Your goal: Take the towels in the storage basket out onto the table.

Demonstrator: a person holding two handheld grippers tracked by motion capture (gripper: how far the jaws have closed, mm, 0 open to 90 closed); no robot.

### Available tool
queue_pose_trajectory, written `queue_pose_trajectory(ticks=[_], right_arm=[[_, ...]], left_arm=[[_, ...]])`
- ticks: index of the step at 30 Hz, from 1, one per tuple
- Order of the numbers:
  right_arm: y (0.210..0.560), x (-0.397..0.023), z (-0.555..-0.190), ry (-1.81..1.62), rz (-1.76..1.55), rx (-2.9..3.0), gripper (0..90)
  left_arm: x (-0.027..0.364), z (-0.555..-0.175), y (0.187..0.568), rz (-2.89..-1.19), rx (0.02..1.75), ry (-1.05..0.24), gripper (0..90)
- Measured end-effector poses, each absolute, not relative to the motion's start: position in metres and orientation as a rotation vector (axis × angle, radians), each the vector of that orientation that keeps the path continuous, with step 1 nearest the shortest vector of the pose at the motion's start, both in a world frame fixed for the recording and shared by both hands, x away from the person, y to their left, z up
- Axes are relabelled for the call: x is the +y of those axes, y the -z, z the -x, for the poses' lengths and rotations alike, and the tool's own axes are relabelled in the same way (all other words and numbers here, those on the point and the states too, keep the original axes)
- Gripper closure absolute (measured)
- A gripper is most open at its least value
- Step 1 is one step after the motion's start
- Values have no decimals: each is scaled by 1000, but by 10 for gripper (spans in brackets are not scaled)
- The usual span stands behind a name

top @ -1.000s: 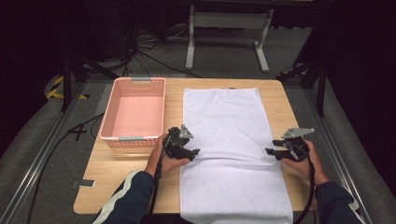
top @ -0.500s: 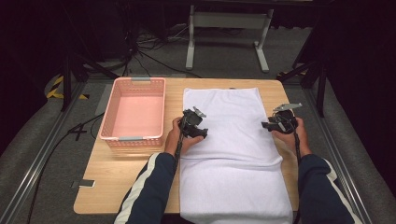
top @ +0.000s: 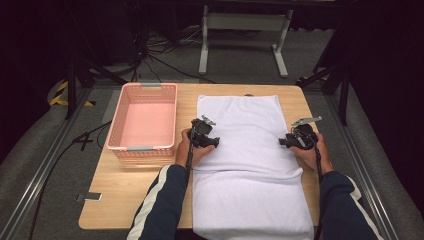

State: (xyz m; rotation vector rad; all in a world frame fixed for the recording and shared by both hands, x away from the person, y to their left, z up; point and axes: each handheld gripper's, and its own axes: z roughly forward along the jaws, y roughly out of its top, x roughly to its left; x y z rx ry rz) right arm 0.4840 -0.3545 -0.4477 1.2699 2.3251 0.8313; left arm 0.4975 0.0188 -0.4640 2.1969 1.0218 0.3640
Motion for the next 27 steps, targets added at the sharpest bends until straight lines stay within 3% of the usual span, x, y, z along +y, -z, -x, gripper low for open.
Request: queue_pose_trajectory(ticks=[10,18,27], right_arm=[[440,-367,-466,-742,-1249,2434,573],[434,-380,-478,-740,-1316,2401,579],[427,-383,-520,-844,-1405,2121,579]], left_arm=[[12,-488,457,-2289,897,-273,408],[10,-515,448,-2210,1027,-398,321],[19,-559,450,-2138,1252,-442,344]])
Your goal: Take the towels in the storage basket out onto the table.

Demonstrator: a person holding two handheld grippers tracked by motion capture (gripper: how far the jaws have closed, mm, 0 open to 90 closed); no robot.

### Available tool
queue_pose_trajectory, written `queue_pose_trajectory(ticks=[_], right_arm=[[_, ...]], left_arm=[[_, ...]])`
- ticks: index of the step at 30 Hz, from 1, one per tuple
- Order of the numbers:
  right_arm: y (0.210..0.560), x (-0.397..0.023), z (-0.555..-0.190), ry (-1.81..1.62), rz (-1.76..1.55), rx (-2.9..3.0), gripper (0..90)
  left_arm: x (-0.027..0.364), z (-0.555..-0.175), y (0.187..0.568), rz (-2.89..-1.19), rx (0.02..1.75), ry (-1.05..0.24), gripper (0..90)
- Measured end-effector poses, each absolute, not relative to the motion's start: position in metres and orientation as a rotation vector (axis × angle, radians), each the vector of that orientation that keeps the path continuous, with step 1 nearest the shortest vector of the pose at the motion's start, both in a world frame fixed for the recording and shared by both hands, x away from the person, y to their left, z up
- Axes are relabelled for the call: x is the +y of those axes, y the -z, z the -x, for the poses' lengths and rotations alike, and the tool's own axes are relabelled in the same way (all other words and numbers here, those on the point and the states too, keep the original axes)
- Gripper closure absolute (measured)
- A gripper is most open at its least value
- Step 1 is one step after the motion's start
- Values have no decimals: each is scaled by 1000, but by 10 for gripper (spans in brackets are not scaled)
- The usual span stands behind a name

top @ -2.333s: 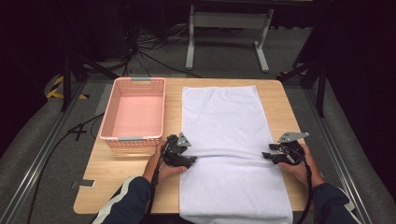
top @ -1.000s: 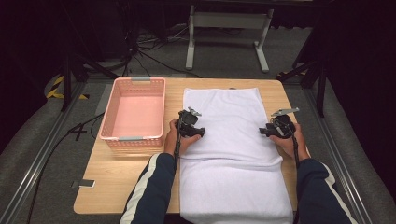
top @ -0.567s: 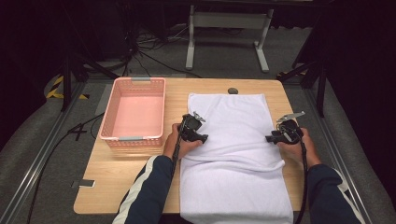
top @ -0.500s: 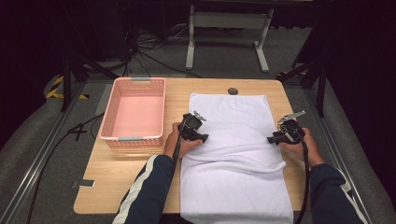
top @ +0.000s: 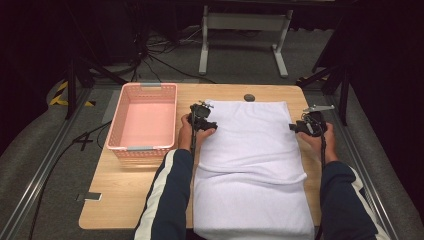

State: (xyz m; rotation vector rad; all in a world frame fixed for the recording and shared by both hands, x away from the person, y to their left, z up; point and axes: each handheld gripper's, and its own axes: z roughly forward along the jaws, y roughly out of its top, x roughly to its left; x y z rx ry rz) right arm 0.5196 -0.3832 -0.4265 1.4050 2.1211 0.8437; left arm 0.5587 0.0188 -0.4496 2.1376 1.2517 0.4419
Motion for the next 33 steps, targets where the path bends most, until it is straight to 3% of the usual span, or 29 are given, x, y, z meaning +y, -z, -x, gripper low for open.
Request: queue_pose_trajectory(ticks=[20,22,26,30,33], right_arm=[[447,-368,-560,-777,-1494,2083,562],[447,-367,-562,-772,-1512,2090,571],[446,-368,-563,-803,-1525,2113,670],[444,-367,-562,-817,-1519,2169,832],[444,-365,-562,-808,-1507,2187,861]], left_arm=[[25,-579,457,-2118,1315,-418,381],[24,-579,455,-2136,1286,-396,481],[24,-580,453,-2167,1255,-365,651],[24,-581,452,-2181,1236,-324,822],[22,-580,451,-2190,1227,-330,851]])
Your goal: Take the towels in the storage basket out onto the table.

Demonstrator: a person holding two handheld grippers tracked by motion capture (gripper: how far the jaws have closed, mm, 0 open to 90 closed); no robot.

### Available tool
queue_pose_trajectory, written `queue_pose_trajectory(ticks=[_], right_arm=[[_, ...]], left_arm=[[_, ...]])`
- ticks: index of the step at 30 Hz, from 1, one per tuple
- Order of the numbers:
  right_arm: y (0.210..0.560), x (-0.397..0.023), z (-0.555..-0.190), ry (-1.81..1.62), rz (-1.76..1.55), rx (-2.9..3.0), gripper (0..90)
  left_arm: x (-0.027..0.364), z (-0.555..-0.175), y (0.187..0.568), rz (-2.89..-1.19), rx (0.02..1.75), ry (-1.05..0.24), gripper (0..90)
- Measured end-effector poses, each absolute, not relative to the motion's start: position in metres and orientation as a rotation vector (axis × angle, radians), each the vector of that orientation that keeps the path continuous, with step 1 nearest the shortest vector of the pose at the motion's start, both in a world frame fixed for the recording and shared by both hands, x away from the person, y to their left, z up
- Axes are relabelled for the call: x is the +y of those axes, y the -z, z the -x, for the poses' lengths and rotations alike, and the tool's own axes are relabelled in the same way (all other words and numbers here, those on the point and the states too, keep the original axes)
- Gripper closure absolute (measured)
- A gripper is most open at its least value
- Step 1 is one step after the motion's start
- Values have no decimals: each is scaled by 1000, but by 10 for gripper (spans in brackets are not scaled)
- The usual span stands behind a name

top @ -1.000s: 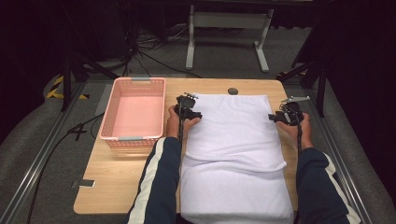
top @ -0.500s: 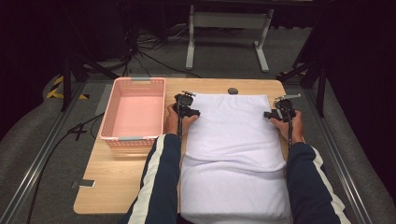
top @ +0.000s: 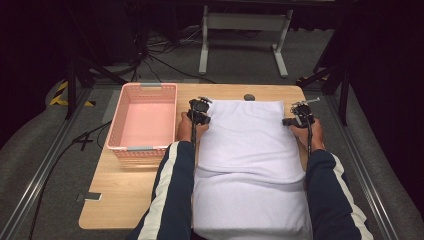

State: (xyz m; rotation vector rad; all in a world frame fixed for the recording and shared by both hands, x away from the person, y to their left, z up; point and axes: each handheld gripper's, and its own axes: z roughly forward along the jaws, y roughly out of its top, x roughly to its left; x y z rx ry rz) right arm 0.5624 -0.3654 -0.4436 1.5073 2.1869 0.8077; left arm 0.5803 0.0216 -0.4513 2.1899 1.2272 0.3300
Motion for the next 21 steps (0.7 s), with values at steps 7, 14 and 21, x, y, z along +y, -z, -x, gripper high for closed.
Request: queue_pose_trajectory(ticks=[7,14,21], right_arm=[[438,-361,-569,-785,-1515,2172,874],[413,-358,-576,-843,-1467,2100,876],[360,-351,-588,-915,-1362,2039,877]], left_arm=[[15,-585,441,-2201,1221,-386,857],[8,-589,400,-2119,1172,-498,859],[11,-596,351,-2049,1133,-636,859]])
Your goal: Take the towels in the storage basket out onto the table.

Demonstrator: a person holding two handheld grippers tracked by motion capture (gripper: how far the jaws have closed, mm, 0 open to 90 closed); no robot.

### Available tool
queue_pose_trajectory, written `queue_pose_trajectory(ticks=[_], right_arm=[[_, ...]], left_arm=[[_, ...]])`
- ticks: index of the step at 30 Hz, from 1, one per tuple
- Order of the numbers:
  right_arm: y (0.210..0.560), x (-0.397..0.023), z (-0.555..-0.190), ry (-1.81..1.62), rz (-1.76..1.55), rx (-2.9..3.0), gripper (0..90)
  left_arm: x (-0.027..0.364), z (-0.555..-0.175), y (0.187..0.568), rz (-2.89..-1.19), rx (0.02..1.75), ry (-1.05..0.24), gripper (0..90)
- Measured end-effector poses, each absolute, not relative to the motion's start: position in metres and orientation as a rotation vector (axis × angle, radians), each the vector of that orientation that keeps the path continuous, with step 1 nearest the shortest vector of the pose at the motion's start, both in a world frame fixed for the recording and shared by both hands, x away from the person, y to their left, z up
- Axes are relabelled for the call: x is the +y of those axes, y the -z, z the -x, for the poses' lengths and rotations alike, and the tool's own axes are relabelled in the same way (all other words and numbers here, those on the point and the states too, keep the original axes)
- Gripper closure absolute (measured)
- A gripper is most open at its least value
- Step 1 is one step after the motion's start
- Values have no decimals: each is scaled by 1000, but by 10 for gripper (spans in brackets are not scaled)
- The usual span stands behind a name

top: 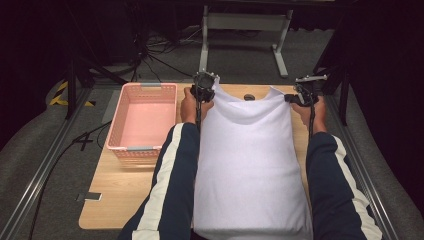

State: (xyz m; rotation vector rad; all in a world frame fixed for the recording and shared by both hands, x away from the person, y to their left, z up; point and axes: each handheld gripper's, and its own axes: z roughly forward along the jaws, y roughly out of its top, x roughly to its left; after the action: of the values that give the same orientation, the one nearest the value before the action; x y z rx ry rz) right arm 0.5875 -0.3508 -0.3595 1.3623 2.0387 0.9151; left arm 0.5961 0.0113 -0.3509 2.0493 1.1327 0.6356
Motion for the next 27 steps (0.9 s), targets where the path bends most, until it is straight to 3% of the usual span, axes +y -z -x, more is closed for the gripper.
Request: queue_pose_trajectory(ticks=[15,22,27], right_arm=[[282,-335,-584,-996,-1202,1927,877],[284,-332,-562,-1088,-1120,2006,877],[289,-333,-534,-1123,-1027,2086,876]], left_arm=[[30,-590,253,-1892,1050,-826,859],[21,-556,268,-2031,845,-686,855],[20,-522,279,-2108,742,-670,854]])
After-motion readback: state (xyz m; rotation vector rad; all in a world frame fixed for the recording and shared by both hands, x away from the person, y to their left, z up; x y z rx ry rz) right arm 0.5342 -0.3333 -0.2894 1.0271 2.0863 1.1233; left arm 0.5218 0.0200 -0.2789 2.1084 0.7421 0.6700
